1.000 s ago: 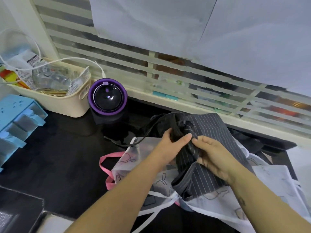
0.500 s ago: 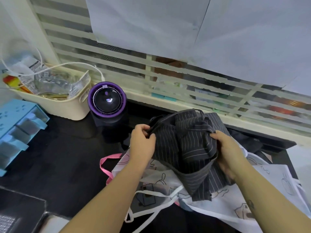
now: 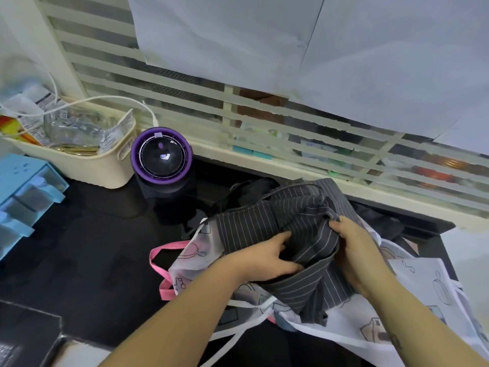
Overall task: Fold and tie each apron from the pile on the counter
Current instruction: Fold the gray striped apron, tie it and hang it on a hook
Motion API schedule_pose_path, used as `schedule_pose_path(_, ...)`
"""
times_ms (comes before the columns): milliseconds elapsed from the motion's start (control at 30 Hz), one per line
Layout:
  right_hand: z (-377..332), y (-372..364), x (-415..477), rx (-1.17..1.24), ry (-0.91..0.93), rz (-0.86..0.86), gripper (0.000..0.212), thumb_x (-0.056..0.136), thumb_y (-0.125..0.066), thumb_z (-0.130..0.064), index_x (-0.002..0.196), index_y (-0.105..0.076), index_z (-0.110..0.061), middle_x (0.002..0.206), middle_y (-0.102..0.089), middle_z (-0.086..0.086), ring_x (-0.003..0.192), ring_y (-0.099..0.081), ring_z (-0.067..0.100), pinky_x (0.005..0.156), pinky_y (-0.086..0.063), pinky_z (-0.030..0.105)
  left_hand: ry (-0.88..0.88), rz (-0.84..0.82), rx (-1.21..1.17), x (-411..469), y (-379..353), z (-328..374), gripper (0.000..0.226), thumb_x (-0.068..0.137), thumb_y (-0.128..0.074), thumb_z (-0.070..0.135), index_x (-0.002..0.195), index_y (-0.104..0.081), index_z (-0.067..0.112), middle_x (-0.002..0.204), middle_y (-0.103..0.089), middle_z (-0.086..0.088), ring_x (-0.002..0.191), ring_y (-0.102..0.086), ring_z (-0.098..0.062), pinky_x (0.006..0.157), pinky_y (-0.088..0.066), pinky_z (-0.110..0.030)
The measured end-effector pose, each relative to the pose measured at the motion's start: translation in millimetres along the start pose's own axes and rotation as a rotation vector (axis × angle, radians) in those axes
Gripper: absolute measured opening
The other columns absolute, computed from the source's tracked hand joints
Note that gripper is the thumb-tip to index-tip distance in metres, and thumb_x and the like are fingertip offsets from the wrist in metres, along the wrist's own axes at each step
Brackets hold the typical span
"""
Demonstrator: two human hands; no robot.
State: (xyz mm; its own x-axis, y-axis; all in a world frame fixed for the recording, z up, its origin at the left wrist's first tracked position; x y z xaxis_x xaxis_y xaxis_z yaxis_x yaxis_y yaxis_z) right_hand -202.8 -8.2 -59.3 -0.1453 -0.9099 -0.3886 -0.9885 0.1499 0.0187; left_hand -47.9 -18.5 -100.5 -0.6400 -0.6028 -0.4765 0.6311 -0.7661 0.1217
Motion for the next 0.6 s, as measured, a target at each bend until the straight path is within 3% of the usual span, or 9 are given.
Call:
schedule_pose_path(67, 6.7, -7.8, -4.0, -0.087, -0.010, -0.082, 0.042, 0.085, -0.057, -0.039, 0.101, -0.065, -0.001, 0.105, -0.069, 0.018, 0.100, -0.064, 0.037, 0.094, -0.047, 0.052, -0.006, -0.065, -0.410, -0.5, -4.8, 3.9, 0.085, 0.086, -0.068, 0.025, 0.151, -0.014, 0.034, 0.146, -0.040, -0.005, 0.126, -0.047, -0.022, 0.104, -0.039, -0.033)
schedule_pose_path(133, 13.7, -17.4, -6.5, -0.216, -0.045, -0.160, 0.044, 0.092, -0.046, -0.051, 0.100, -0.075, -0.018, 0.103, -0.072, 0.010, 0.101, -0.066, 0.027, 0.094, -0.047, 0.041, -0.058, -0.078, -0.698, -2.7, -2.6, 4.1, 0.083, 0.070, -0.078, 0.039, 0.139, -0.033, 0.040, 0.131, -0.055, -0.004, 0.113, -0.059, -0.021, 0.092, -0.049, -0.032)
schedule_pose_path(233, 13.5, -26.9, -9.0, -0.370, 0.010, -0.181, 0.041, 0.098, -0.038, -0.047, 0.097, -0.076, -0.031, 0.098, -0.074, -0.007, 0.096, -0.066, 0.006, 0.090, -0.047, 0.022, -0.073, -0.059, -0.833, -8.6, 5.7, -1.9, 0.094, 0.056, -0.081, 0.061, 0.135, -0.049, 0.021, 0.125, -0.064, -0.008, 0.114, -0.062, -0.024, 0.095, -0.047, -0.035)
schedule_pose_path(300, 8.0, -26.9, -8.6, -0.454, 0.122, -0.084, 0.021, 0.094, -0.055, -0.033, 0.096, -0.075, -0.027, 0.090, -0.074, -0.010, 0.087, -0.068, 0.002, 0.079, -0.050, 0.014, -0.043, 0.096, -0.885, -9.7, 15.4, -4.2, 0.067, 0.071, -0.074, 0.051, 0.124, -0.060, 0.012, 0.117, -0.068, -0.011, 0.109, -0.065, -0.026, 0.093, -0.049, -0.037)
schedule_pose_path(367, 6.6, -19.6, -6.8, -0.476, 0.195, 0.073, 0.009, 0.085, -0.071, -0.017, 0.086, -0.074, -0.025, 0.076, -0.072, -0.003, 0.073, -0.067, 0.007, 0.068, -0.050, 0.011, 0.032, 0.322, -1.004, -5.5, 27.1, -14.9, 0.038, 0.088, -0.064, 0.027, 0.118, -0.063, 0.005, 0.109, -0.070, -0.016, 0.099, -0.068, -0.030, 0.084, -0.052, -0.039)
schedule_pose_path(467, 8.7, -7.9, -5.0, -0.436, 0.189, 0.219, 0.021, 0.084, -0.068, -0.004, 0.087, -0.068, -0.025, 0.076, -0.065, 0.006, 0.070, -0.063, 0.019, 0.069, -0.053, 0.024, 0.147, 0.582, -1.088, -4.3, 39.4, -40.3, 0.030, 0.092, -0.051, 0.003, 0.120, -0.058, -0.004, 0.111, -0.066, -0.023, 0.097, -0.065, -0.036, 0.085, -0.053, -0.045)
schedule_pose_path(533, 7.8, -6.0, -6.7, -0.377, 0.167, 0.213, 0.031, 0.086, -0.060, 0.002, 0.103, -0.063, -0.025, 0.087, -0.069, 0.005, 0.077, -0.067, 0.025, 0.074, -0.057, 0.039, 0.145, 0.636, -1.121, -8.6, 42.7, -48.9, 0.032, 0.090, -0.042, -0.009, 0.119, -0.055, -0.008, 0.114, -0.063, -0.026, 0.094, -0.063, -0.035, 0.079, -0.053, -0.044)
schedule_pose_path(600, 6.2, -6.9, -7.8, -0.331, 0.144, 0.175, 0.045, 0.089, -0.053, 0.004, 0.120, -0.055, -0.028, 0.095, -0.069, 0.000, 0.081, -0.068, 0.022, 0.074, -0.057, 0.039, 0.108, 0.656, -1.156, -12.0, 43.5, -54.9, 0.039, 0.087, -0.034, -0.016, 0.117, -0.056, -0.005, 0.110, -0.063, -0.025, 0.092, -0.063, -0.034, 0.074, -0.053, -0.043)
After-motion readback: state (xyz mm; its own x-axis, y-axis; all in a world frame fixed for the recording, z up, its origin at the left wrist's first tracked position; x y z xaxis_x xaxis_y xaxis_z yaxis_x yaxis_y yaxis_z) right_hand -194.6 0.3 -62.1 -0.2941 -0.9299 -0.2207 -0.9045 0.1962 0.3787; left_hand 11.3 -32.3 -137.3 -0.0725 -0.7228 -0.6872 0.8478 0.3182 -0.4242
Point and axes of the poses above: each hand's wrist, its own x-axis towards the middle knuckle, its own y-axis out of the back of the hand, z = x × y, the point moved 4 cm from there along x, towards the middle knuckle
